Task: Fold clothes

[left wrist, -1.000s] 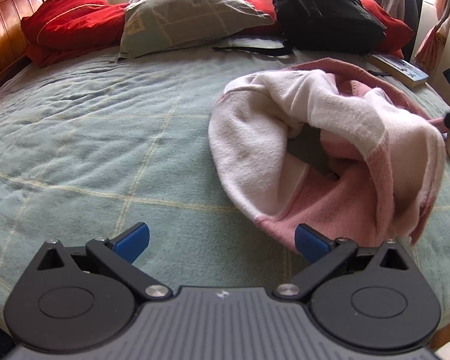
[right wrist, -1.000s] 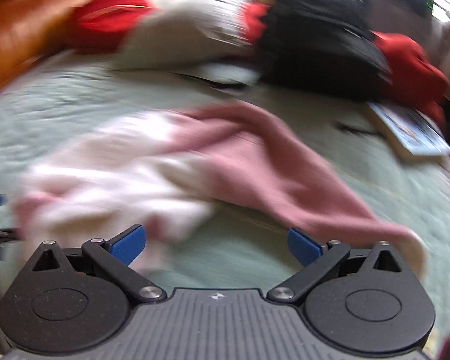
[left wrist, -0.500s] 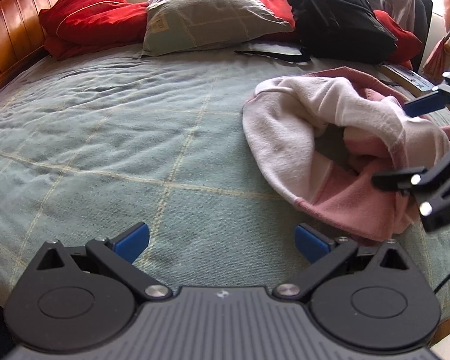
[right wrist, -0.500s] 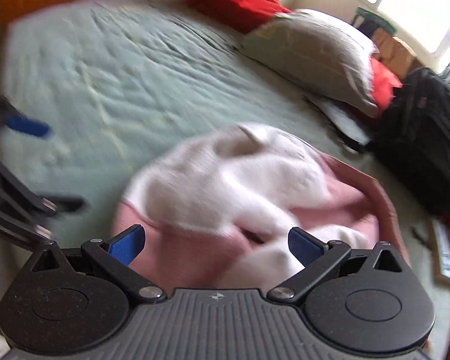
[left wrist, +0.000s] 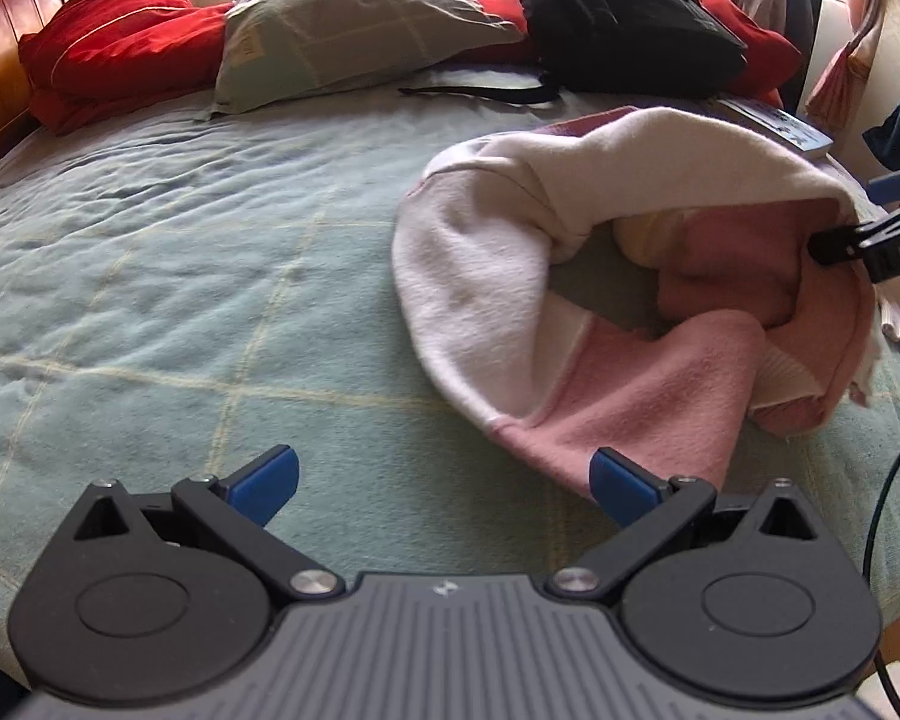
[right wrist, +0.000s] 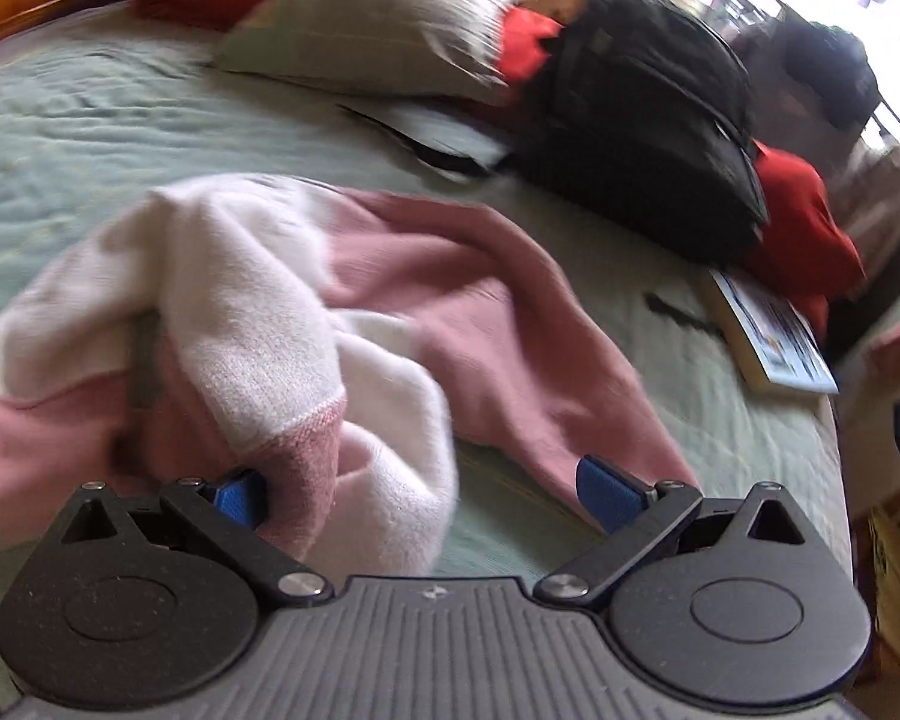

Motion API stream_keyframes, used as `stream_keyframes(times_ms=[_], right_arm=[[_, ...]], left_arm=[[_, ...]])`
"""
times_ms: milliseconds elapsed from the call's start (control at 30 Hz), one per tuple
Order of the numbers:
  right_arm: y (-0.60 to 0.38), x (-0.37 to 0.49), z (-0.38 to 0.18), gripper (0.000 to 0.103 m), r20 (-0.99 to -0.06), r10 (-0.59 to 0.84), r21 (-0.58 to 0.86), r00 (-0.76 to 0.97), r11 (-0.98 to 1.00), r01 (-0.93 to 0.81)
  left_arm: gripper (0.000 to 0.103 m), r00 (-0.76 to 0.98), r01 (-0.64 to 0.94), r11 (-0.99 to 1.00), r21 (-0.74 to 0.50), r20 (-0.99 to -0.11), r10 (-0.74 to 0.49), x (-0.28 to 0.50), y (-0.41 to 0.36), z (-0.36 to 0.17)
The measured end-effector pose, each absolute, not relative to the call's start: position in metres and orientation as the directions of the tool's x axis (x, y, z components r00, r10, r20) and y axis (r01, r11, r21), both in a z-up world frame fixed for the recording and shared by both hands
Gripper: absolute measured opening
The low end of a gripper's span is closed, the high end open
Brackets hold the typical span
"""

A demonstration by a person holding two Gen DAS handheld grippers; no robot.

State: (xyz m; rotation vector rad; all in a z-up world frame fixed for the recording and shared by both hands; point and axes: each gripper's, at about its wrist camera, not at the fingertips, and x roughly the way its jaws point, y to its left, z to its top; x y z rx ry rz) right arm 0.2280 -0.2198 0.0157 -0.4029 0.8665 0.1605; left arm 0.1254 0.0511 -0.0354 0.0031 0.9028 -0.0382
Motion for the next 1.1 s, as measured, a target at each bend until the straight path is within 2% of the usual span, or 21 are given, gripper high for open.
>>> stream_keyframes(times_ms=[100,533,800,1100], right_arm=[[-0.230,0.231,0.010,0.103,-0.772,-0.011,-0.248,0.636,0.926,-0.285],[-0.220,0.192,0.032,0.103,-0.707,0.221,-0.118,0.672,0.900,-0.420],[-0.235,0.186,0.027,0.103,-0.689,0.301,-0.028,0.659,0.898,-0.439],[-0.246,0.186,0.018,0.103,-0.688,0.327,0.014,0.648,0.899,-0.438]], left_arm=[[0.102,0.612,0.040,0.999,-0.008,-0.790,-0.031,0.129,0.044,-0.036],[0.102,0.594,0.062,0.998,-0.008,-0.803,-0.043,0.165,0.009,-0.025],[0.102,0.527,0.014,0.995,-0.096,-0.845,-0.089,0.217,-0.012,-0.045],[0.102,0.493,0.069,0.997,0.030,-0.870,-0.008,0.193,-0.011,-0.068]])
